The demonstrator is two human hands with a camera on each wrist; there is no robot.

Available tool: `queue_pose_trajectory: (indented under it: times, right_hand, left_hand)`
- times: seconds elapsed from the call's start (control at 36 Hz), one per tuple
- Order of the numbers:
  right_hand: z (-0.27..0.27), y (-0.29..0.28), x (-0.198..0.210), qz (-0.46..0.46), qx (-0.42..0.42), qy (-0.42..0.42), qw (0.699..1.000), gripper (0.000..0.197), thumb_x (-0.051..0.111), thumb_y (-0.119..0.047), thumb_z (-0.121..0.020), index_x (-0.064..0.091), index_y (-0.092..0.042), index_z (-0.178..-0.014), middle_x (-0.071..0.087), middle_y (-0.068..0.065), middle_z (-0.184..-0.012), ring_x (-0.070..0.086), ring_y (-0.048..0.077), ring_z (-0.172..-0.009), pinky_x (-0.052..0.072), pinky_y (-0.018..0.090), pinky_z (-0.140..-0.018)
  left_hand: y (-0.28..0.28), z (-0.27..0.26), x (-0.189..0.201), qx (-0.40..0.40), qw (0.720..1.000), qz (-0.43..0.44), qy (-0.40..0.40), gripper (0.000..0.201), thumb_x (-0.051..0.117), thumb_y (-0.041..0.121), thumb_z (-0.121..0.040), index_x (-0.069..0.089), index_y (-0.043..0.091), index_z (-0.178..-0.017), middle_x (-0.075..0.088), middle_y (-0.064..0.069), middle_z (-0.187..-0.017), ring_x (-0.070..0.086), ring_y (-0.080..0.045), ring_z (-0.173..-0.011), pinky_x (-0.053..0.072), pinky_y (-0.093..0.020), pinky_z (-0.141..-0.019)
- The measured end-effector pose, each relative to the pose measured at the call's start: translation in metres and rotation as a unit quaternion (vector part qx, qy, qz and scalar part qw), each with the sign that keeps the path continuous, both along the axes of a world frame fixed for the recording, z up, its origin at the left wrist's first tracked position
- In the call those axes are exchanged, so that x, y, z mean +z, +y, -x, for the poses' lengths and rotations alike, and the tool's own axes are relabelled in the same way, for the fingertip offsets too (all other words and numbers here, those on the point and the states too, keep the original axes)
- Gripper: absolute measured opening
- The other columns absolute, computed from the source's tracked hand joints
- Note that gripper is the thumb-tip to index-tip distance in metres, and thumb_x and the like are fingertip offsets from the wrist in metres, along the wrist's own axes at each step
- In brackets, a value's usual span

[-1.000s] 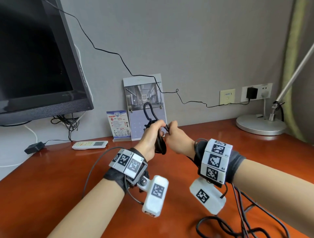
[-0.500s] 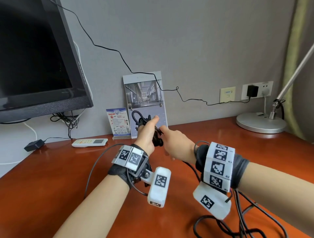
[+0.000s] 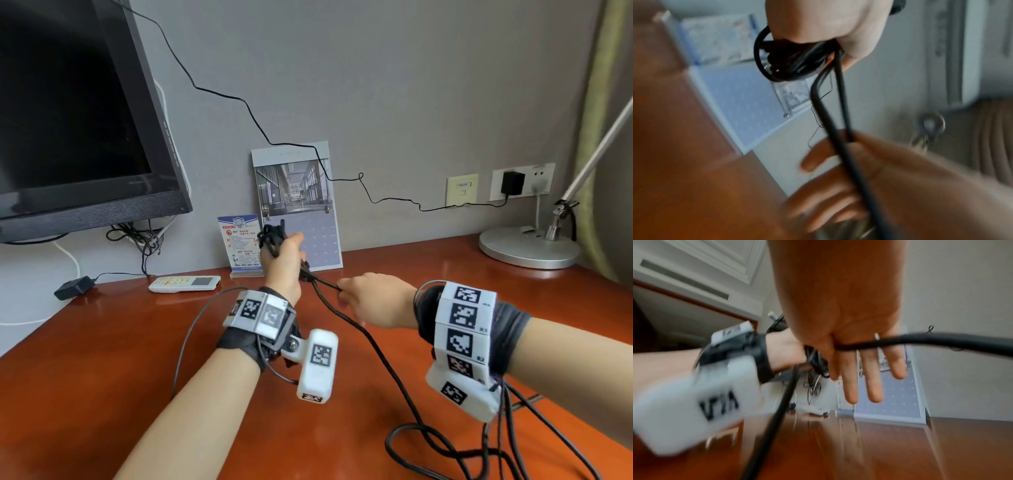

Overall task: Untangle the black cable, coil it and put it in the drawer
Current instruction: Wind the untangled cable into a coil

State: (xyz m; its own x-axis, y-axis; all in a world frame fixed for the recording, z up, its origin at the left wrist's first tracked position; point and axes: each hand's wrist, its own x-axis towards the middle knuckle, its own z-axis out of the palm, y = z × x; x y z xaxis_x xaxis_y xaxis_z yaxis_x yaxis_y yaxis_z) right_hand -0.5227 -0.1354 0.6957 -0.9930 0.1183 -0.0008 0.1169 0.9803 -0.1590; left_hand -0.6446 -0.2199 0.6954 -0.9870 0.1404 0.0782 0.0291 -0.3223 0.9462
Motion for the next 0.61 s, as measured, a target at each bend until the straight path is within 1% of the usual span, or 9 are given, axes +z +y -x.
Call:
queue_pose_trajectory:
  times: [0.06, 0.11, 0.22, 0.31, 0.39, 0.44, 0.5, 0.56, 0.61]
  right_hand:
    - [0.003, 0.007, 0.004, -0.034, -0.016, 0.011, 0.999, 0.03, 0.033, -0.023, -0.098, 0.051, -0.02, -0.121, 0.062, 0.008, -0.113, 0.057, 0.03, -0.104, 0.041, 0.037, -0.085]
    - [0.005, 0.014, 0.012, -0.045, -0.043, 0.115, 0.991, 0.035, 0.036, -0.02, -0.097, 0.045, -0.025, -0.129, 0.06, 0.006, -0.121, 0.057, 0.031, -0.106, 0.041, 0.036, -0.082]
    - [0.006, 0.014, 0.034, 0.029, 0.066, 0.354, 0.932, 0.045, 0.051, -0.007, -0.091, 0.044, -0.018, -0.134, 0.052, 0.006, -0.123, 0.056, 0.028, -0.1, 0.047, 0.038, -0.081]
    - [0.014, 0.011, 0.038, -0.046, 0.161, 0.317, 0.933, 0.042, 0.059, -0.007, -0.089, 0.054, -0.015, -0.13, 0.051, 0.011, -0.126, 0.051, 0.029, -0.112, 0.048, 0.043, -0.084]
    - [0.019, 0.008, 0.033, -0.113, 0.199, 0.327, 0.917, 0.021, 0.054, -0.019, -0.086, 0.068, -0.011, -0.101, 0.061, 0.01, -0.107, 0.059, 0.031, -0.096, 0.054, 0.041, -0.059]
    - [0.025, 0.012, 0.025, -0.126, 0.219, 0.337, 0.907, 0.02, 0.051, -0.023, -0.083, 0.066, -0.011, -0.086, 0.062, 0.008, -0.092, 0.06, 0.029, -0.08, 0.05, 0.032, -0.049]
    - [0.03, 0.016, 0.02, -0.079, 0.212, 0.326, 0.918, 0.011, 0.057, -0.014, -0.08, 0.063, -0.005, -0.083, 0.061, 0.012, -0.091, 0.057, 0.031, -0.078, 0.042, 0.026, -0.064]
    - [0.031, 0.021, 0.018, 0.041, 0.179, 0.334, 0.924, 0.006, 0.056, -0.006, -0.084, 0.06, -0.001, -0.084, 0.059, 0.014, -0.092, 0.054, 0.03, -0.084, 0.035, 0.023, -0.073]
    - [0.029, 0.025, 0.018, 0.184, 0.121, 0.331, 0.918, 0.007, 0.056, -0.005, -0.089, 0.058, -0.006, -0.083, 0.058, 0.007, -0.088, 0.054, 0.016, -0.084, 0.038, 0.019, -0.074]
  left_hand:
    - [0.0, 0.003, -0.004, 0.064, 0.983, 0.134, 0.111, 0.005, 0.058, 0.008, -0.084, 0.054, 0.009, -0.082, 0.052, -0.003, -0.073, 0.049, -0.019, -0.07, 0.039, -0.027, -0.066]
    - [-0.001, 0.007, -0.004, 0.108, 0.93, 0.273, 0.22, 0.01, 0.057, 0.01, -0.083, 0.05, 0.008, -0.076, 0.054, -0.008, -0.073, 0.049, -0.022, -0.07, 0.036, -0.028, -0.062]
    - [-0.004, 0.007, 0.003, 0.142, 0.874, 0.382, 0.263, 0.018, 0.059, 0.019, -0.086, 0.057, 0.003, -0.092, 0.061, -0.009, -0.085, 0.057, -0.028, -0.081, 0.037, -0.03, -0.062]
    - [-0.004, 0.0, 0.002, 0.121, 0.855, 0.426, 0.271, 0.024, 0.059, 0.022, -0.087, 0.056, 0.003, -0.1, 0.064, -0.013, -0.099, 0.06, -0.033, -0.096, 0.037, -0.031, -0.065]
    - [-0.005, -0.004, -0.001, 0.094, 0.828, 0.465, 0.298, 0.022, 0.061, 0.022, -0.086, 0.053, 0.004, -0.095, 0.063, -0.016, -0.101, 0.059, -0.035, -0.098, 0.035, -0.031, -0.064]
    - [-0.006, -0.003, -0.004, 0.075, 0.825, 0.469, 0.305, 0.019, 0.062, 0.022, -0.083, 0.049, 0.009, -0.086, 0.063, -0.014, -0.094, 0.059, -0.035, -0.094, 0.035, -0.03, -0.062]
    - [-0.007, -0.001, -0.006, 0.046, 0.838, 0.462, 0.288, 0.025, 0.068, 0.026, -0.078, 0.047, 0.011, -0.074, 0.058, -0.005, -0.076, 0.06, -0.032, -0.082, 0.033, -0.028, -0.054]
    - [-0.007, 0.001, -0.008, 0.005, 0.869, 0.424, 0.254, 0.028, 0.074, 0.031, -0.07, 0.054, 0.012, -0.071, 0.057, 0.0, -0.067, 0.059, -0.027, -0.072, 0.034, -0.029, -0.05]
    - [-0.006, 0.002, -0.01, -0.026, 0.906, 0.367, 0.212, 0.035, 0.079, 0.033, -0.065, 0.062, 0.012, -0.087, 0.065, -0.004, -0.081, 0.061, -0.024, -0.079, 0.045, -0.033, -0.061]
